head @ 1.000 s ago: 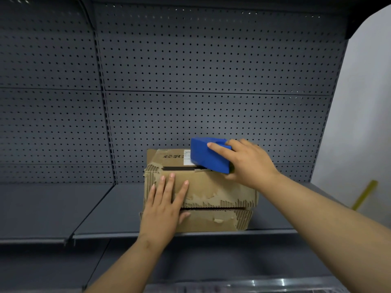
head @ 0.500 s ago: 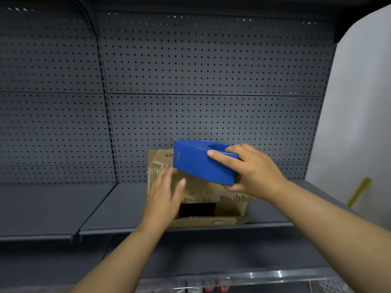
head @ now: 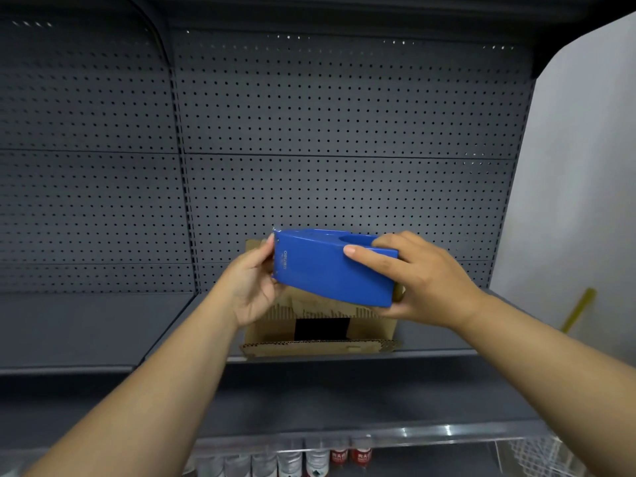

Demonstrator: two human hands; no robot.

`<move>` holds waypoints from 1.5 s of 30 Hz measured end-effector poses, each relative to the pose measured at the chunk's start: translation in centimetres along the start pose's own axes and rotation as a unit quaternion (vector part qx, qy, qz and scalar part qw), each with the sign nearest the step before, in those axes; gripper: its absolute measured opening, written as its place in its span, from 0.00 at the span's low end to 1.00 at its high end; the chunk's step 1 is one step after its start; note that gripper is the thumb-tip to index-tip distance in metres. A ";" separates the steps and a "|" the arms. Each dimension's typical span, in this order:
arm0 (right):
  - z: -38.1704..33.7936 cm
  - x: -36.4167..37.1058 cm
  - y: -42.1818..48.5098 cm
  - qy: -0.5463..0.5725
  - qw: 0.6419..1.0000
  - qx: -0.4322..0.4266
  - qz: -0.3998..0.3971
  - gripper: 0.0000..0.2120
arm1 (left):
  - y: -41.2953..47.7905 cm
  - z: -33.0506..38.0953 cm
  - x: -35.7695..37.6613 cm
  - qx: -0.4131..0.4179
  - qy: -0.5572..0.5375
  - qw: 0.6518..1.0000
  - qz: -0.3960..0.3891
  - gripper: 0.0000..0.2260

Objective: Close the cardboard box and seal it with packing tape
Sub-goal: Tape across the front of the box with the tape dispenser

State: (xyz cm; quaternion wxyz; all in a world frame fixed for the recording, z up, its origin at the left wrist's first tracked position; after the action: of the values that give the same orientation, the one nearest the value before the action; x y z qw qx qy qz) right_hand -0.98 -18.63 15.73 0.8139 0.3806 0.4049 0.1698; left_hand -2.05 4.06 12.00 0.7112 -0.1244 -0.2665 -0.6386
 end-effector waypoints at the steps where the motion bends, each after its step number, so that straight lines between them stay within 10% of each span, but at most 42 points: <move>1: -0.2 -0.2 0.0 0.003 1.000 0.000 -0.002 0.29 | -0.2 0.1 0.0 -0.009 -0.002 1.000 -0.004 0.17; 29: 0.7 -5.1 -7.4 0.043 0.988 0.084 -0.119 0.50 | -5.5 3.5 -5.1 0.106 0.183 0.957 0.198 0.05; 45: 1.6 -3.2 -13.6 -0.026 0.982 0.065 -0.173 0.49 | -6.9 -7.1 -4.9 0.019 0.200 0.959 0.200 0.07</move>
State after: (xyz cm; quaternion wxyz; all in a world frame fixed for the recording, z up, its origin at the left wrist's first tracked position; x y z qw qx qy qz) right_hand -2.11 -30.16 7.77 0.8148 0.3615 0.4531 -0.0105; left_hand -7.43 3.47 2.41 0.8652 -0.0309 -0.1008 -0.4901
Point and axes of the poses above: each hand's wrist, its own y-axis towards the middle knuckle, its own x-axis out of the palm, z = x × y, the point moved 3 cm from there along y, towards the middle knuckle, and after that the axes turned 2 degrees about z, right-handed, at the moved point
